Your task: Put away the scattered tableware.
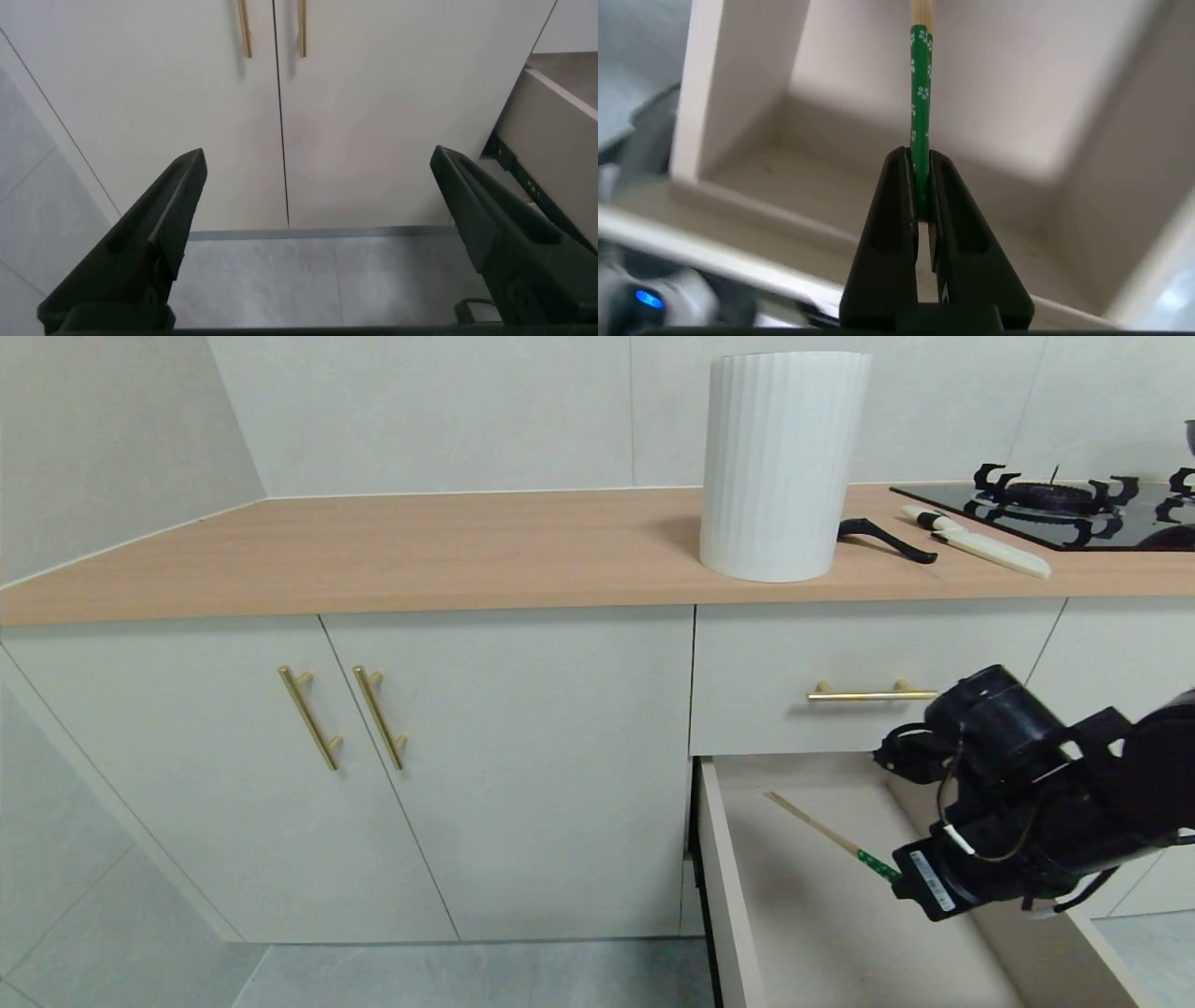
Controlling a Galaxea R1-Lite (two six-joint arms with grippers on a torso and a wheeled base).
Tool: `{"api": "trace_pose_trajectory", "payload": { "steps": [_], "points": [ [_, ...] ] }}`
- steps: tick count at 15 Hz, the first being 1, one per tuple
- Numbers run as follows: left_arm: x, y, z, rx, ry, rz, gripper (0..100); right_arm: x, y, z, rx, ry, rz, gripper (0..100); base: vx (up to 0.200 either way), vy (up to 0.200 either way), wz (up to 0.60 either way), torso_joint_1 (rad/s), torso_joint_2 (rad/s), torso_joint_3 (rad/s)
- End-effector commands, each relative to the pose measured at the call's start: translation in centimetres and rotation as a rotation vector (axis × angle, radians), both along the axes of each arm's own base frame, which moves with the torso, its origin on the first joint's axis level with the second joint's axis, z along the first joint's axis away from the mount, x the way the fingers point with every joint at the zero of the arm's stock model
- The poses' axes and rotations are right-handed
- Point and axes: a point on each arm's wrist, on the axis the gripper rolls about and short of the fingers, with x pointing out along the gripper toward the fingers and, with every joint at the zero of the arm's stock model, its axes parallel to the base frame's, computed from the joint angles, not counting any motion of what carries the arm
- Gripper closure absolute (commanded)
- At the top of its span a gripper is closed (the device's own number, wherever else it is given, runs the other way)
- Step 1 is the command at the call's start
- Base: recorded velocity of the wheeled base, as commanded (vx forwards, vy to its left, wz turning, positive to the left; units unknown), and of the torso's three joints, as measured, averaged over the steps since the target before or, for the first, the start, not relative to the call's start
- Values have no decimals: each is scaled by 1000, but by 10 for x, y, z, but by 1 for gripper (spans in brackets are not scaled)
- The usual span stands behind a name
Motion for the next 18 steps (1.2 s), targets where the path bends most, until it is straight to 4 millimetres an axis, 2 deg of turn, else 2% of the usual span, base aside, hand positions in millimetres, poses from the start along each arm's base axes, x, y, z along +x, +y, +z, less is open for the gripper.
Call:
{"api": "trace_pose_trajectory", "payload": {
  "steps": [1, 5, 8, 11, 12, 13, 14, 18],
  "points": [
    [0, 0, 0, 0, 0, 0, 0, 29, 29, -37, -4, 106, -57, 100, 0, 0, 0, 0, 0, 0],
    [0, 0, 0, 0, 0, 0, 0, 54, 47, -64, 78, 51, -169, 100, 0, 0, 0, 0, 0, 0],
    [0, 0, 0, 0, 2, 0, 0, 62, 51, -81, 75, 42, -198, 100, 0, 0, 0, 0, 0, 0],
    [0, 0, 0, 0, 2, 0, 0, 70, 55, -109, 14, 54, -222, 100, 0, 0, 0, 0, 0, 0],
    [0, 0, 0, 0, 0, 0, 0, 71, 56, -117, 3, 64, -222, 100, 0, 0, 0, 0, 0, 0],
    [0, 0, 0, 0, 0, 0, 0, 71, 56, -117, 3, 64, -222, 100, 0, 0, 0, 0, 0, 0],
    [0, 0, 0, 0, 2, 0, 0, 73, 57, -137, -27, 103, -222, 100, 0, 0, 0, 0, 0, 0],
    [0, 0, 0, 0, 2, 0, 0, 72, 60, -157, -92, 122, -224, 100, 0, 0, 0, 0, 0, 0]
  ]
}}
